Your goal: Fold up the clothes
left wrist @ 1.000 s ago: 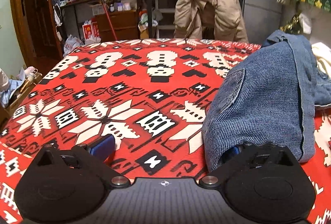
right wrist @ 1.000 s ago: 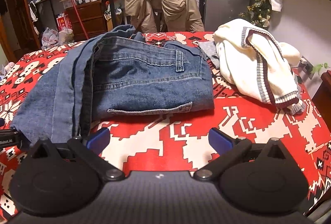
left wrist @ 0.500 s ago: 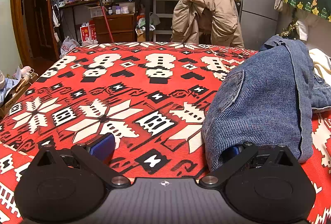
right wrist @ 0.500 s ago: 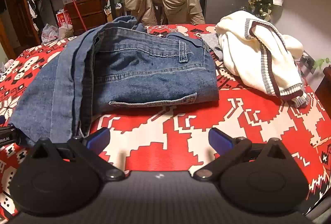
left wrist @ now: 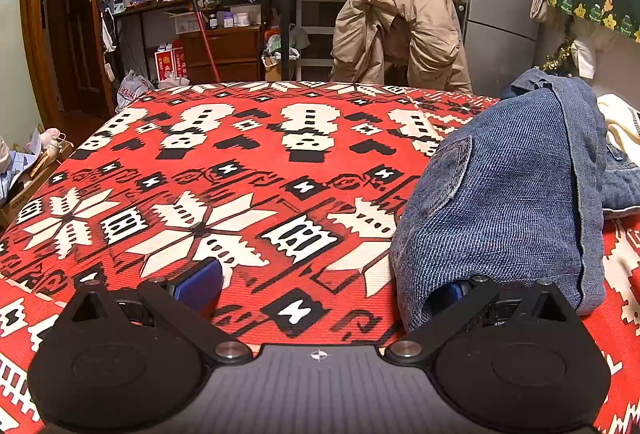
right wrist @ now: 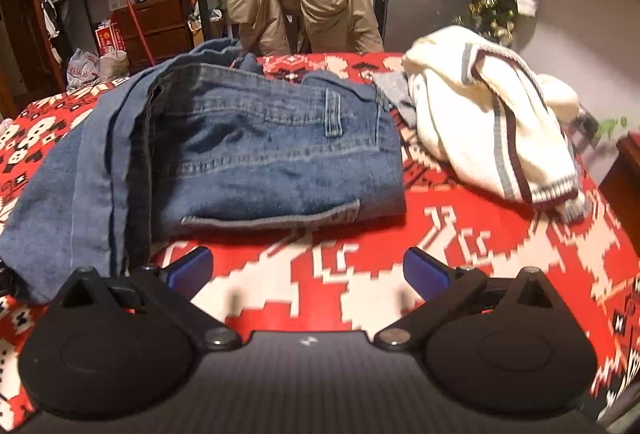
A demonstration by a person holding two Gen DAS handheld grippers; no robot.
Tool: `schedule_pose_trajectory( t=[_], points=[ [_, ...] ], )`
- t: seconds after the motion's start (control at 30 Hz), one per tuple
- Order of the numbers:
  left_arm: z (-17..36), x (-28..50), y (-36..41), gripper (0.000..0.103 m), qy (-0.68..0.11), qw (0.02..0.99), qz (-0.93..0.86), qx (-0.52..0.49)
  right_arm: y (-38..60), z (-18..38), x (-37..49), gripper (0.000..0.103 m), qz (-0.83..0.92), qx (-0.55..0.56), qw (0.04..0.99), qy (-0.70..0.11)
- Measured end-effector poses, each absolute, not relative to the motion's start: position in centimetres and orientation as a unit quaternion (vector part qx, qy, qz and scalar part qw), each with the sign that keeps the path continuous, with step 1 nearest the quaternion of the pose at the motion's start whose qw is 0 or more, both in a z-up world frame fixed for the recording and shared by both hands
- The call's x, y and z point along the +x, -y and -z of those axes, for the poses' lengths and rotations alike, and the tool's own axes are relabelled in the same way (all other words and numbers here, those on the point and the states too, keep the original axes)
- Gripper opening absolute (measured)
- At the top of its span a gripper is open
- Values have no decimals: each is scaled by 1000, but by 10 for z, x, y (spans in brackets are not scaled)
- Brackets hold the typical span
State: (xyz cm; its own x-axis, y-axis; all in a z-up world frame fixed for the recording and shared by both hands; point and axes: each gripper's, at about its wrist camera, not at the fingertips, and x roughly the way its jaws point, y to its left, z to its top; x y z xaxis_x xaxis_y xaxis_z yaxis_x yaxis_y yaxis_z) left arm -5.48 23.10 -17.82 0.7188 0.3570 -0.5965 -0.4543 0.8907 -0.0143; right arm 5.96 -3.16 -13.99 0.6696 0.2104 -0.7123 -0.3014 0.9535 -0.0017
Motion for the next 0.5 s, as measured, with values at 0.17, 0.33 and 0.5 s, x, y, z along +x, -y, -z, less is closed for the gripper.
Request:
schedule_pose_trajectory(
  t=[0.17, 0.33, 0.5],
  points=[
    [178, -55, -231, 103, -304, 924, -220, -80, 26, 139, 80, 99, -140, -61, 921, -358],
    [178, -55, -231, 103, -304, 924, -220, -80, 20, 140, 114, 92, -116, -69, 928, -347],
    [178, -55, -231, 103, -304, 924, -220, -80, 20, 147, 145, 82, -129, -59, 920, -364]
  ],
)
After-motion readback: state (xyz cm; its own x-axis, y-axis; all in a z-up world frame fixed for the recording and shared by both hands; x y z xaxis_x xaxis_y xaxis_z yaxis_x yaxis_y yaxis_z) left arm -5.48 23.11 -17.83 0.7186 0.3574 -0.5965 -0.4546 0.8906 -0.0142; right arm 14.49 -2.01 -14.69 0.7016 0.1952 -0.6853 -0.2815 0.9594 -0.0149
